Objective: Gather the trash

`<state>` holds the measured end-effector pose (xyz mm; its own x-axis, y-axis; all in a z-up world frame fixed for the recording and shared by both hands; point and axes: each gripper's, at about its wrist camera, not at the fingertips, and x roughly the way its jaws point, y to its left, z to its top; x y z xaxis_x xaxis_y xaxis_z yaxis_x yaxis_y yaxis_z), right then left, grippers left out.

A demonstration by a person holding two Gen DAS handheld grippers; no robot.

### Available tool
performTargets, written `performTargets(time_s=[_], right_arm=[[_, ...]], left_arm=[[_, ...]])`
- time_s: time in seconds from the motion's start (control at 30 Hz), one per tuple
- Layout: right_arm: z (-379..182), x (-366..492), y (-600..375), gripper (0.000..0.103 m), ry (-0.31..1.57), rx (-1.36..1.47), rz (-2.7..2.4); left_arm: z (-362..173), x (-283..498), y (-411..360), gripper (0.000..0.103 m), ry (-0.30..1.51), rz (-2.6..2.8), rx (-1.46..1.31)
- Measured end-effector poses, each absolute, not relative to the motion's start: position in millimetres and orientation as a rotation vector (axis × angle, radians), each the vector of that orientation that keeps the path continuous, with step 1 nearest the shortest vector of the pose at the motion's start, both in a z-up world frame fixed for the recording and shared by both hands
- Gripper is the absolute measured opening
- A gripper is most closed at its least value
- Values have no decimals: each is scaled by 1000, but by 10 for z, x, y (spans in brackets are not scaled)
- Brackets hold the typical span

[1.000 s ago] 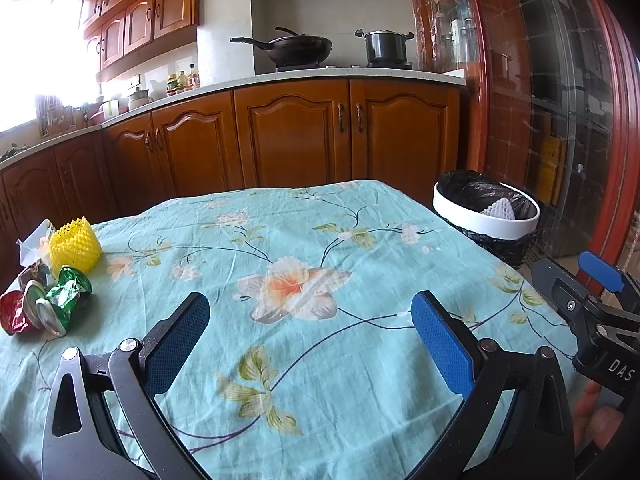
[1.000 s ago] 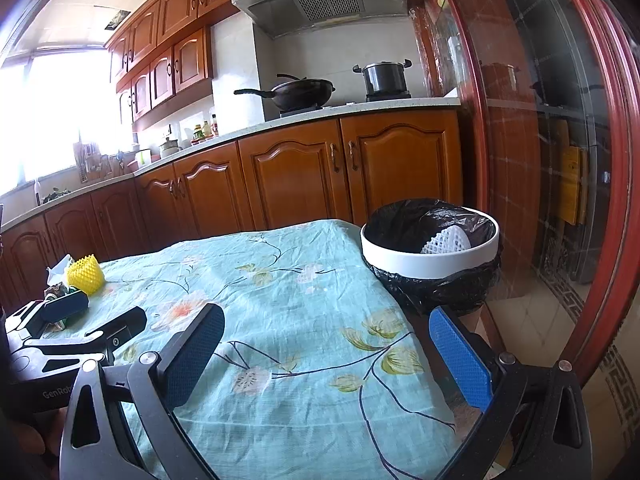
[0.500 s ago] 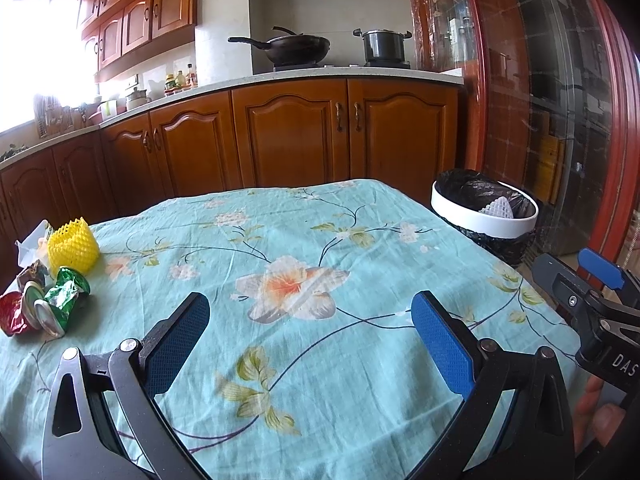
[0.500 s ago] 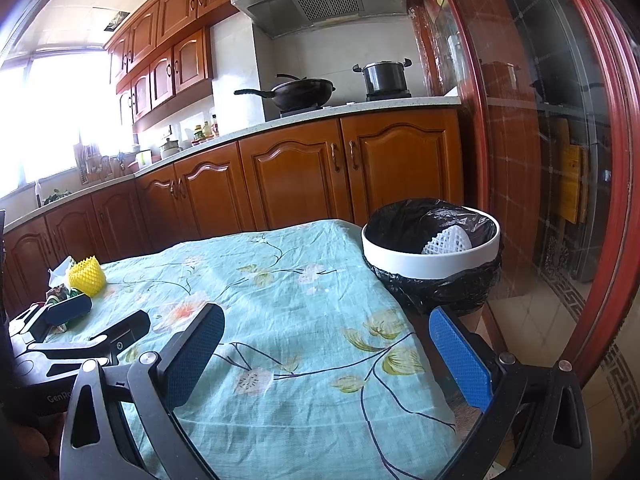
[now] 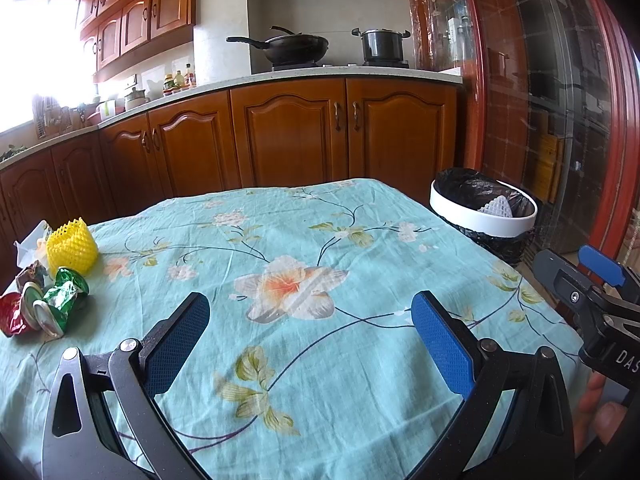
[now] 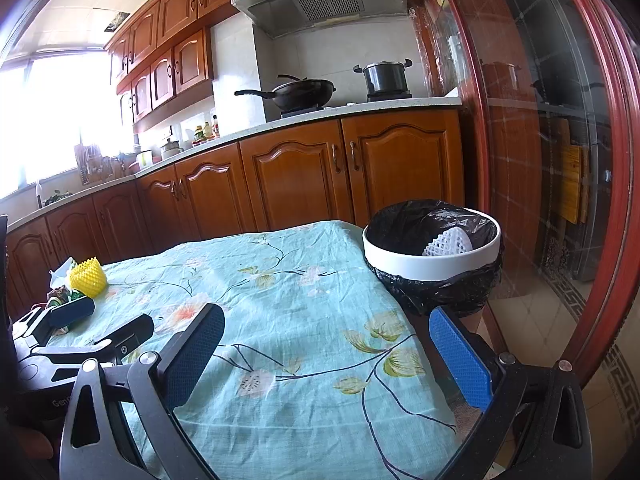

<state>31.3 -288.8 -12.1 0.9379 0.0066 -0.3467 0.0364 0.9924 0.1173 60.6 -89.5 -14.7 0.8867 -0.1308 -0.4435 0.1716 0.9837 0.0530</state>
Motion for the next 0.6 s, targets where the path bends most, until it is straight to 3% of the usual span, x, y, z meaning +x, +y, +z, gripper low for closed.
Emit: performTargets(time_s=[0.6], right_arm=[[-112, 314, -2883, 103, 357, 125, -15]], left_arm=[[-149, 614, -888, 103, 459, -165, 93]])
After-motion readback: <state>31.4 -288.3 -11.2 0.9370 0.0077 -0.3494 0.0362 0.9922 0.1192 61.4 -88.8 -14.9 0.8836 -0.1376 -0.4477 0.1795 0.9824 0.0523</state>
